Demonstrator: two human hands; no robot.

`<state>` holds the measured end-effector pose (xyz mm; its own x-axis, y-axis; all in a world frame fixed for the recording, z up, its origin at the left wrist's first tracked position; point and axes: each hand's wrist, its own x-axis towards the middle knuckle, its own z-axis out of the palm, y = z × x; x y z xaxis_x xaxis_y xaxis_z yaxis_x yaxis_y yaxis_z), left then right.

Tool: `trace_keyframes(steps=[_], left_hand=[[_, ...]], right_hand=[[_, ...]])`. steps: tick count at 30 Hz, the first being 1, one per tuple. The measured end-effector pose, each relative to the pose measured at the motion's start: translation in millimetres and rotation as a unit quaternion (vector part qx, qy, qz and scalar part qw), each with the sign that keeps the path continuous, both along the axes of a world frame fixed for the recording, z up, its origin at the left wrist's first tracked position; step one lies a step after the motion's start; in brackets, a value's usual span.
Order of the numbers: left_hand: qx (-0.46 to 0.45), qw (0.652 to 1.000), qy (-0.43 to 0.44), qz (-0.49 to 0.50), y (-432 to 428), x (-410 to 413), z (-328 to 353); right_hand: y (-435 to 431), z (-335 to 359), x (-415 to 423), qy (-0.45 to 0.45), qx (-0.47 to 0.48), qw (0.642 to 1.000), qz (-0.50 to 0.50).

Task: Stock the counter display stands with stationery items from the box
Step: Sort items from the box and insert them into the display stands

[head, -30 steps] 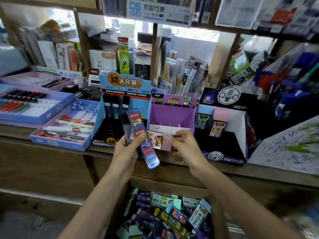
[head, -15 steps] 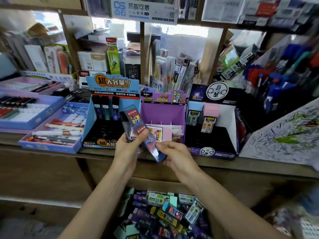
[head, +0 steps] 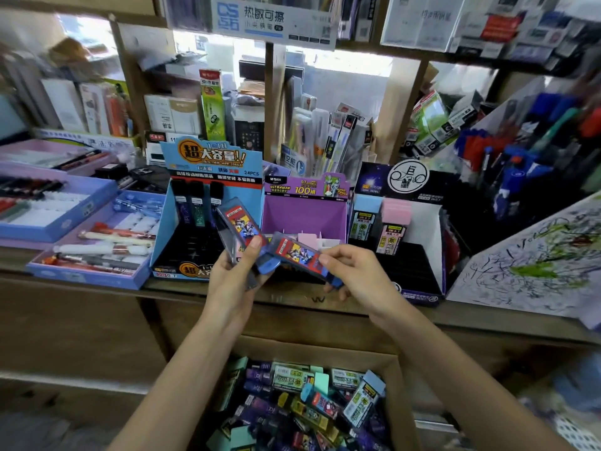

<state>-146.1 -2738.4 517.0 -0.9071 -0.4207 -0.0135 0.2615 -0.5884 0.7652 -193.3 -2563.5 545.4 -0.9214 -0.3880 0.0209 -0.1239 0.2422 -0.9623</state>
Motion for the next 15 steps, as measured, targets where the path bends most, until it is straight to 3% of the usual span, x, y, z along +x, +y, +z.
trace_keyframes(steps=[6, 11, 15], left_hand=[[-0.085, 0.995, -0.032, 0.04, -26, 5, -3], [-0.097, 0.993, -0.045, 0.051, -44, 14, -10], [-0.107, 0.993, -0.04, 0.041, -51, 22, -15]], right_hand=[[1, 20, -30, 0.082, -0.001, 0.993, -0.081], [-39, 38, -65, 0.203, 0.151, 0.964, -0.075], [-69, 44, -82, 0.293, 0.275, 0.915, -0.043]])
